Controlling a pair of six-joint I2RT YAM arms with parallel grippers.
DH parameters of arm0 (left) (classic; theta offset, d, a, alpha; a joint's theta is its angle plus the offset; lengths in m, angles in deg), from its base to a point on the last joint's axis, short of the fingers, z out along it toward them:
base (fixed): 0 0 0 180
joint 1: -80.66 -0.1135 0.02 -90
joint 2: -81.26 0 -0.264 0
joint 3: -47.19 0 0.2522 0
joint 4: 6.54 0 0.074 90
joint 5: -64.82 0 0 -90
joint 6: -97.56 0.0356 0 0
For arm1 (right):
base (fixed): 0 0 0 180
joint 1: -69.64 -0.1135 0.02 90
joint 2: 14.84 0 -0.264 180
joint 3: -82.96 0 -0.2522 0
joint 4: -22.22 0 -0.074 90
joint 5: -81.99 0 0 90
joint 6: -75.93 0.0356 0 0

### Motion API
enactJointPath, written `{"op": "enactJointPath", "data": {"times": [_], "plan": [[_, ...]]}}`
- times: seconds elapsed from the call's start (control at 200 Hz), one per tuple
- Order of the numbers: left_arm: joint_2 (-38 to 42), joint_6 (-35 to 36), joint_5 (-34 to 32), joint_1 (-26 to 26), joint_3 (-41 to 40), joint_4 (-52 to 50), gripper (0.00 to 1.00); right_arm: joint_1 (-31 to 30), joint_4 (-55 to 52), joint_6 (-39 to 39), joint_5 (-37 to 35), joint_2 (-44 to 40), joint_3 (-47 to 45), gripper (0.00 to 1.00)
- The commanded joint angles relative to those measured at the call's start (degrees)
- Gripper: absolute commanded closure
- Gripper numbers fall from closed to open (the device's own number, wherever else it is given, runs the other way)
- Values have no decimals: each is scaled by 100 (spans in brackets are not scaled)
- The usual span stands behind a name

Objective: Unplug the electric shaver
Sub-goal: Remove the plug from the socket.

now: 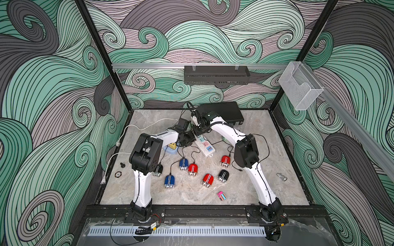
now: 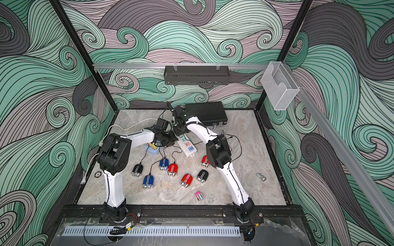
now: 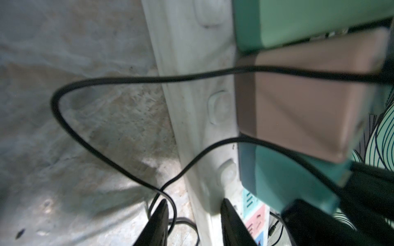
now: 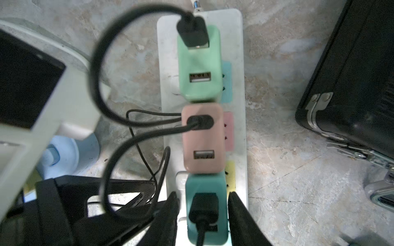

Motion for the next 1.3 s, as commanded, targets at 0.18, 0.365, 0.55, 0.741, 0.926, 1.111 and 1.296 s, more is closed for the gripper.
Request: {"op": "enactJointPath", "data": {"times": [0.18, 0.365, 0.55, 0.741, 0.926, 1.111, 1.296], "plan": [[-116, -56, -25, -65, -78, -121, 61, 23, -83, -397, 58, 221, 138, 64], [-140, -56, -27, -71, -72, -138, 61, 30, -75, -487, 110, 308, 233, 65], [-142, -65, -19, -66, -79, -154, 61, 35, -74, -565, 196, 409, 319, 70], [-169, -65, -54, -66, -31, -276, 61, 33, -73, -610, 205, 380, 323, 76], [-225, -48, -69, -55, 25, -381, 61, 34, -62, -619, 243, 230, 263, 78], [-285, -56, -97, -55, 67, -500, 61, 35, -16, -623, 225, 39, 220, 78], [-296, -65, -124, -57, 61, -523, 61, 31, 11, -619, 229, -147, 135, 79]]}}
